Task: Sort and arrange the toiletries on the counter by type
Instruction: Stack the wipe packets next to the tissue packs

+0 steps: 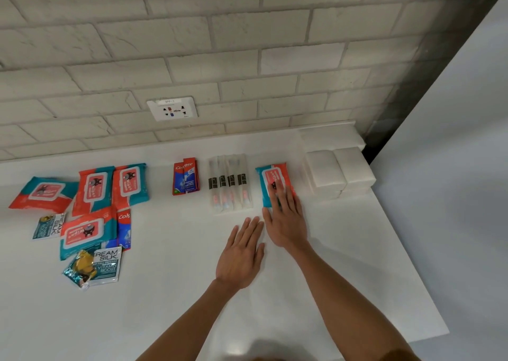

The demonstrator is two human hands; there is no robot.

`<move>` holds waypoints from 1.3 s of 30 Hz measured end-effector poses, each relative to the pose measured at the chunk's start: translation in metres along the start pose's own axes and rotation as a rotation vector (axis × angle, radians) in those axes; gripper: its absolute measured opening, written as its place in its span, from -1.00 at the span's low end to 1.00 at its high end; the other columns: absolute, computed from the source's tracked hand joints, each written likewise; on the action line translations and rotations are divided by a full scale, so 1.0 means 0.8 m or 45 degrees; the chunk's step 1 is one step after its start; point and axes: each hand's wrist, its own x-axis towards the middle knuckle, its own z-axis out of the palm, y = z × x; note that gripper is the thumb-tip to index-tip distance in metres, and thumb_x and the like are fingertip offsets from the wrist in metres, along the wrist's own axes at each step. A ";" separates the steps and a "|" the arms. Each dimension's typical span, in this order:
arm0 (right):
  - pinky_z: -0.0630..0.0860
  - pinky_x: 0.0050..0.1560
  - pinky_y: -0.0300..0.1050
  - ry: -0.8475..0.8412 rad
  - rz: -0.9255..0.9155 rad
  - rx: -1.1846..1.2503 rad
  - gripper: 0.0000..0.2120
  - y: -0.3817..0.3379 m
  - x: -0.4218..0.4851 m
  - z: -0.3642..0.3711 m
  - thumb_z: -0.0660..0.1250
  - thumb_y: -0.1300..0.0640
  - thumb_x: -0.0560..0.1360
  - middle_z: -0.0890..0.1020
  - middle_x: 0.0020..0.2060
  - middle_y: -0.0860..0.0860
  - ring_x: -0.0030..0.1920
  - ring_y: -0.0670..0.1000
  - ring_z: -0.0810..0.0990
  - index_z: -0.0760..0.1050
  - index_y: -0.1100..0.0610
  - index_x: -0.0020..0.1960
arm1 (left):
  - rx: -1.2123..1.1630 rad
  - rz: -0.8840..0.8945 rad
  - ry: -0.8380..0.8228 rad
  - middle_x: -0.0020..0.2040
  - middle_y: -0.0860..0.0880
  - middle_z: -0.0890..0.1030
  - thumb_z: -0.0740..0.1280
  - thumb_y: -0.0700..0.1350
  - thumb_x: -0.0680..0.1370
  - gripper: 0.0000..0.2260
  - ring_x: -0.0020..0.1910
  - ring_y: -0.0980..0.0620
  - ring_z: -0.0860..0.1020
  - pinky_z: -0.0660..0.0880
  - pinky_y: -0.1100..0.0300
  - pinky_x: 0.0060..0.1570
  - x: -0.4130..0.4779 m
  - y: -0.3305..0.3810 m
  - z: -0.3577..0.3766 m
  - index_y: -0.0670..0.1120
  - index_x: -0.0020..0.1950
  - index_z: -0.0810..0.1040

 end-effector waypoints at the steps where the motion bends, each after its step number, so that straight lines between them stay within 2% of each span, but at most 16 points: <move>1: 0.08 0.69 0.22 0.004 0.006 0.006 -0.29 0.000 0.008 0.002 0.00 -0.16 0.77 -0.23 0.73 0.07 0.73 0.16 -0.23 -0.24 0.08 0.75 | 0.000 0.002 0.001 0.69 0.07 -0.06 -0.13 0.13 0.75 -0.48 0.65 0.12 -0.20 -0.02 -0.02 0.64 0.000 0.001 -0.001 0.01 0.70 -0.05; 8: 0.04 0.69 0.26 -0.009 0.067 0.055 -0.25 0.004 0.057 0.019 0.06 -0.20 0.74 -0.24 0.73 0.05 0.73 0.16 -0.21 -0.27 0.00 0.74 | -0.010 -0.007 0.001 0.69 0.09 -0.08 -0.12 0.15 0.75 -0.48 0.65 0.12 -0.21 -0.03 -0.02 0.64 0.001 0.001 -0.004 0.02 0.70 -0.04; 19: 0.02 0.69 0.28 0.026 0.032 0.033 -0.24 0.009 0.090 0.029 0.06 -0.22 0.74 -0.21 0.74 0.07 0.73 0.19 -0.16 -0.25 0.02 0.75 | -0.003 -0.008 -0.013 0.69 0.09 -0.09 -0.11 0.14 0.75 -0.48 0.65 0.11 -0.20 0.00 -0.04 0.63 0.001 0.000 -0.003 0.02 0.70 -0.04; 39: 0.05 0.68 0.31 0.033 0.031 -0.006 -0.22 0.008 0.094 0.025 0.08 -0.24 0.73 -0.20 0.74 0.07 0.73 0.20 -0.17 -0.25 0.02 0.75 | -0.053 0.005 0.012 0.69 0.10 -0.09 -0.11 0.15 0.75 -0.48 0.65 0.11 -0.21 -0.06 -0.01 0.64 0.000 -0.001 0.000 0.03 0.70 -0.06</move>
